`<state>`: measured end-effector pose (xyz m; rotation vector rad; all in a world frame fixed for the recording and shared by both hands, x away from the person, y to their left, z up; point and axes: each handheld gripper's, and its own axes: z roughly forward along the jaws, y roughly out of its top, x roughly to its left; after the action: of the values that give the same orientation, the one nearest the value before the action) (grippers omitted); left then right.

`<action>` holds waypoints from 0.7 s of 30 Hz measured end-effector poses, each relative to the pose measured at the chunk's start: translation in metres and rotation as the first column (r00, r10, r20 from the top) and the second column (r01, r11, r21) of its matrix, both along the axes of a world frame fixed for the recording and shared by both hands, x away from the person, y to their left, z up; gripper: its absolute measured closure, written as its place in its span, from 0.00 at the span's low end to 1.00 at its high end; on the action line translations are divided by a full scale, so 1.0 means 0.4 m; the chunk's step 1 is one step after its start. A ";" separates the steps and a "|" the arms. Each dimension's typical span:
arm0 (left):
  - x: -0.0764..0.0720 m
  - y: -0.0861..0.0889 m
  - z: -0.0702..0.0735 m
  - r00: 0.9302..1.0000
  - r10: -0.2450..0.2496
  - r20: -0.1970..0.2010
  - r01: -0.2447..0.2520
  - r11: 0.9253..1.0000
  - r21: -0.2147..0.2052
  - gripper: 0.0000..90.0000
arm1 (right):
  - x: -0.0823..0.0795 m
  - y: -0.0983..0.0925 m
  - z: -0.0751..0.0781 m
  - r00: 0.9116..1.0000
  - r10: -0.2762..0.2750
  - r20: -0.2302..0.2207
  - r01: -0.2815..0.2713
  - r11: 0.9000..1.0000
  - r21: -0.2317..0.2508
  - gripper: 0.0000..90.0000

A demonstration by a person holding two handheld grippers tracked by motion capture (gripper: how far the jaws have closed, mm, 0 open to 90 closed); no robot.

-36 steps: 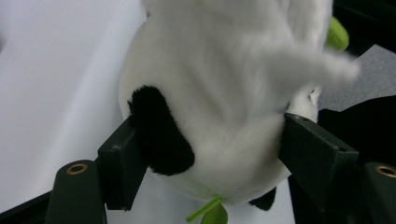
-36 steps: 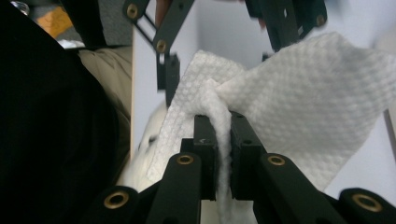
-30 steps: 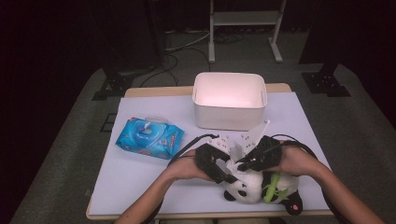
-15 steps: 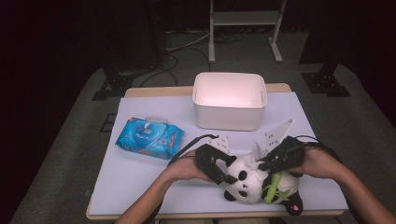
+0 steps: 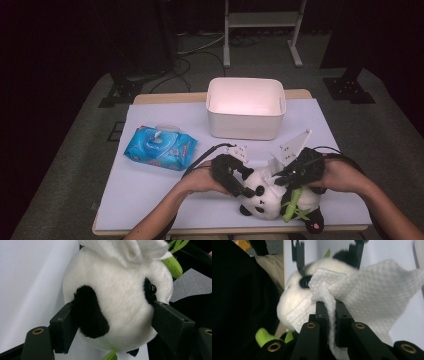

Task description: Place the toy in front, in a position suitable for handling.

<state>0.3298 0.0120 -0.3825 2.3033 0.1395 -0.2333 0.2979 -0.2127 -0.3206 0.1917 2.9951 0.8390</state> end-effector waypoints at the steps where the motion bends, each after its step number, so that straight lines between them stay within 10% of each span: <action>1: -0.002 -0.001 0.002 1.000 -0.003 0.003 0.003 1.000 -0.002 0.27 | 0.003 0.006 0.003 1.000 0.004 0.002 -0.004 1.000 0.013 0.92; 13: -0.023 0.001 0.008 0.999 0.004 0.036 -0.004 1.000 -0.013 0.28 | 0.046 0.128 0.010 0.997 0.075 0.000 -0.075 0.997 0.020 0.92; 21: -0.026 0.002 0.009 0.999 -0.005 0.047 0.006 1.000 -0.012 0.28 | 0.048 0.048 0.018 1.000 0.011 -0.010 -0.011 1.000 0.015 0.92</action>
<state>0.3196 0.0128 -0.3787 2.2957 0.1082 -0.1824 0.3171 -0.1935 -0.3132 0.1811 3.0030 0.8637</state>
